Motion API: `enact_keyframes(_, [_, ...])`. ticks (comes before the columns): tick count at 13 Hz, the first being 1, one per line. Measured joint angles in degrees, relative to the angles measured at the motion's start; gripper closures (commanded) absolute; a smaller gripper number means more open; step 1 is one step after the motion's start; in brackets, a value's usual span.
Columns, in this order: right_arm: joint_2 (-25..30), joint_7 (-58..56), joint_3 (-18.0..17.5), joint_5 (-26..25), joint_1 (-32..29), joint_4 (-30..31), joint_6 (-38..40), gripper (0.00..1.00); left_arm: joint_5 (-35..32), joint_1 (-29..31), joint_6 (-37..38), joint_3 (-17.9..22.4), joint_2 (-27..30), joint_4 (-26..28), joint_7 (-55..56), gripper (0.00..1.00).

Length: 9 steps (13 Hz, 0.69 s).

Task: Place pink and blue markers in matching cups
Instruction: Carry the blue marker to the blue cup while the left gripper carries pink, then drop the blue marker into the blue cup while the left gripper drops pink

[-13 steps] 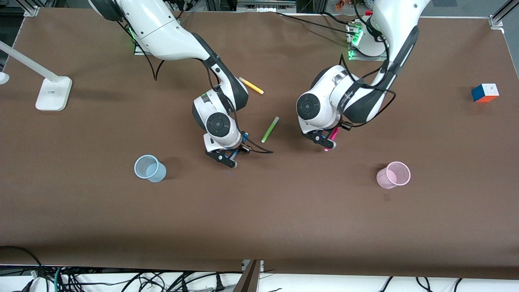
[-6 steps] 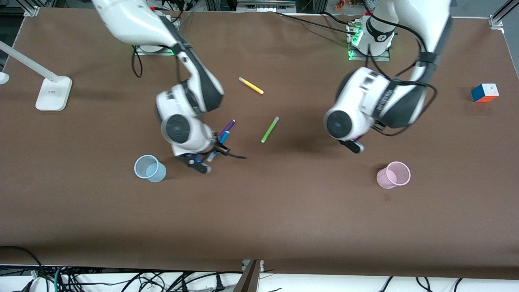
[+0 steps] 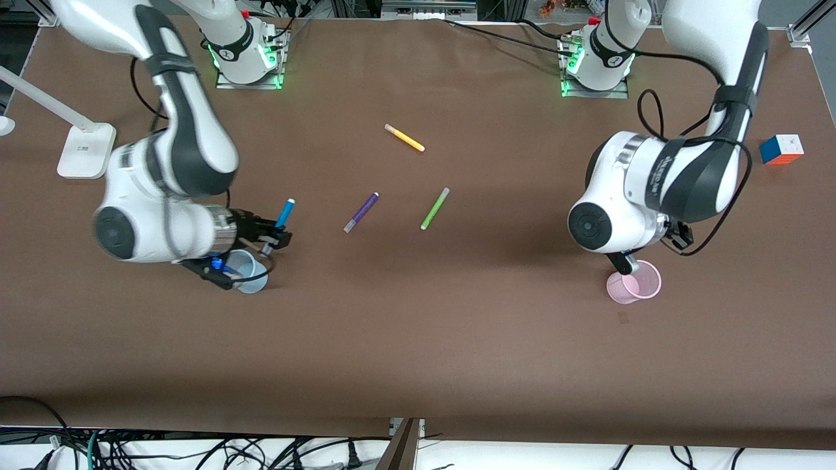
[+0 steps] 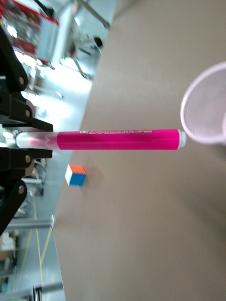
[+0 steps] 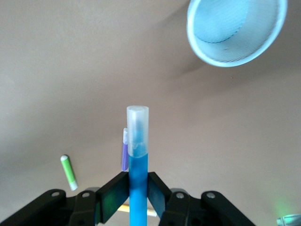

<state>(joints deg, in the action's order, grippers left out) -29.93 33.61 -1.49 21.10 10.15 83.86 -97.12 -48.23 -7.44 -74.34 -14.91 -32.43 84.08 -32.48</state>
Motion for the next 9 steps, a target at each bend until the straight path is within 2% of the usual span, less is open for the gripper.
enact_keyframes(5, [-1.4, -5.1, 0.0, 11.0, -9.5, 0.0, 3.6, 1.0, -10.3, -1.0, -0.3, 0.0, -7.9, -1.6, -0.1, 1.0])
enact_keyframes(8, [-4.6, -8.2, 0.0, 20.4, -15.1, 0.0, 6.2, 1.0, -13.9, -0.8, -3.7, 0.3, -9.4, -2.0, -0.1, 1.0])
enact_keyframes(9, [-5.9, -9.4, 0.0, 22.5, -16.4, 0.0, 6.6, 1.0, -13.9, -0.6, -4.5, 0.5, -9.5, -2.0, -0.1, 0.74])
